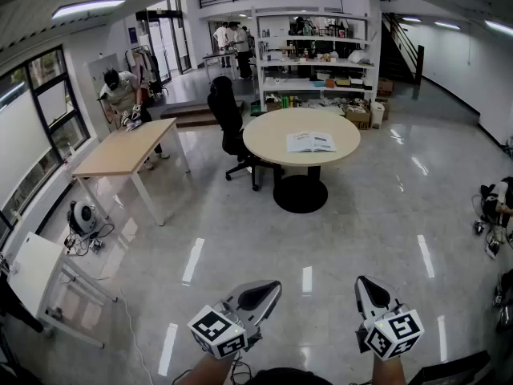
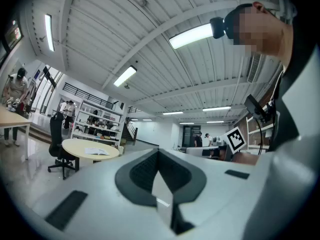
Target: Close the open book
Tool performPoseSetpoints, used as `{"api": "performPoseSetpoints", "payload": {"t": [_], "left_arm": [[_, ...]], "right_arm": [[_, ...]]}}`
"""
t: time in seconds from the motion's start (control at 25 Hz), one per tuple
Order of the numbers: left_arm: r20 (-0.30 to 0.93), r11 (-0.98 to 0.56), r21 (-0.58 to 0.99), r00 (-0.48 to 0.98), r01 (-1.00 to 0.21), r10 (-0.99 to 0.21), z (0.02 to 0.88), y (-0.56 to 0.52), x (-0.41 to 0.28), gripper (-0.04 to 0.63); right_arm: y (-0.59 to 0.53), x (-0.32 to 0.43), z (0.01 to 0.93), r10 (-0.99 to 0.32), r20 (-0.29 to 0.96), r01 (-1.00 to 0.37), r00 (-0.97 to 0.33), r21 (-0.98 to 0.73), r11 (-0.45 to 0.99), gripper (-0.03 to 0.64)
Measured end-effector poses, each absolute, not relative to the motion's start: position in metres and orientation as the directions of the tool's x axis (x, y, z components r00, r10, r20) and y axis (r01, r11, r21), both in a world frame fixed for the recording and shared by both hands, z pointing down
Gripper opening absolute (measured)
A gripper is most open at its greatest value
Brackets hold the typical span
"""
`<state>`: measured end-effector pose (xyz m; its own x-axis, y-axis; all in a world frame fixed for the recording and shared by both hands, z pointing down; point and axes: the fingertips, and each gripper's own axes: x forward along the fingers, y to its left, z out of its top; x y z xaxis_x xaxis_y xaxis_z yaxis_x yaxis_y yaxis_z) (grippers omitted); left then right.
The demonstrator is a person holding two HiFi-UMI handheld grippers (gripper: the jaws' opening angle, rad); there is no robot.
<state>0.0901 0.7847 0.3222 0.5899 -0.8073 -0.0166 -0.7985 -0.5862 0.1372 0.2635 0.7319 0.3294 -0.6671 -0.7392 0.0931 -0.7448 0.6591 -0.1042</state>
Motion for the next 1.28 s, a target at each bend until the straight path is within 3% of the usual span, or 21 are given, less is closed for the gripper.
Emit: {"api": "performPoseSetpoints", "payload": {"t": [1.28], "left_arm": [[-0.009,-0.609,0.14,0.615,-0.78,-0.789,0.318,0.786,0.108,-0.014]], "right_arm": [[0.733,0.28,0.325,-0.744,0.041,-0.74,-0.667,-0.156,0.654,-0.002]]}}
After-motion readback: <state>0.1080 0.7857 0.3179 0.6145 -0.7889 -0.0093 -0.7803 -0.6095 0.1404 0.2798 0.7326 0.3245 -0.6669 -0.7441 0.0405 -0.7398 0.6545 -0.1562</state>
